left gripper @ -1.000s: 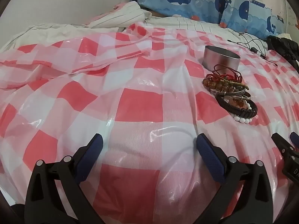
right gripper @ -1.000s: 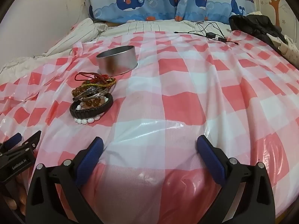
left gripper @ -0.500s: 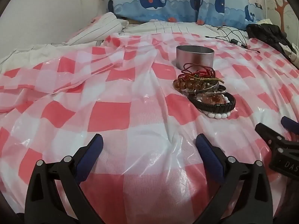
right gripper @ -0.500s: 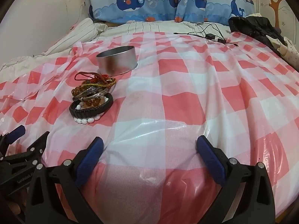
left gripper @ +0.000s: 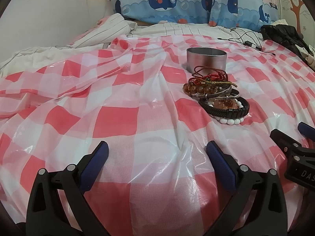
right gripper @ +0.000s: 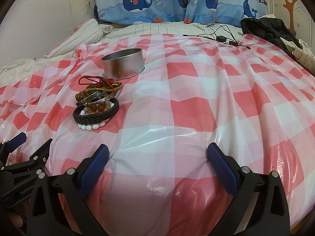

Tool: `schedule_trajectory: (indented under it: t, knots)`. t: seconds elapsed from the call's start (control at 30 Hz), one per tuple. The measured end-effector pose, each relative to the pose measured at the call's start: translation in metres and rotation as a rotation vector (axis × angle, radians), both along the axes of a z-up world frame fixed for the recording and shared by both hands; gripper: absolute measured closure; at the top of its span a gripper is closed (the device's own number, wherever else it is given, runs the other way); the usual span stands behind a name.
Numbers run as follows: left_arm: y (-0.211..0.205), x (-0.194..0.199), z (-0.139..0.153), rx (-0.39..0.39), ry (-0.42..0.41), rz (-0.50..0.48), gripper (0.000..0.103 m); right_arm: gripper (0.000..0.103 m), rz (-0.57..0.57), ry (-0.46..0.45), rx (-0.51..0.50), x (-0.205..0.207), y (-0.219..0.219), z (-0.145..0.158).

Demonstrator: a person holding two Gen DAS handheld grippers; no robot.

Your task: Organize jewelry

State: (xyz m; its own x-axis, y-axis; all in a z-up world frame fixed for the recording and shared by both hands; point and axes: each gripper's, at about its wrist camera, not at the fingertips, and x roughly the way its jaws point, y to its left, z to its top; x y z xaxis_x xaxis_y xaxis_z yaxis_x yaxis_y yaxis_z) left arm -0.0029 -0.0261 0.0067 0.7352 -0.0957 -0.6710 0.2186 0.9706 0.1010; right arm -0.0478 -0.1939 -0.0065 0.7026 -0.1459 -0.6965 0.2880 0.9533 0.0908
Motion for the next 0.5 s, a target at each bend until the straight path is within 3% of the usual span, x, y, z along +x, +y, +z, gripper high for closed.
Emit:
schedule_trajectory:
  t: [0.5]
  knots:
    - [-0.0016, -0.0015, -0.0019, 0.003, -0.005, 0.002, 0.007, 0.007, 0.0, 0.0, -0.003, 0.0001, 0.0003, -0.0002]
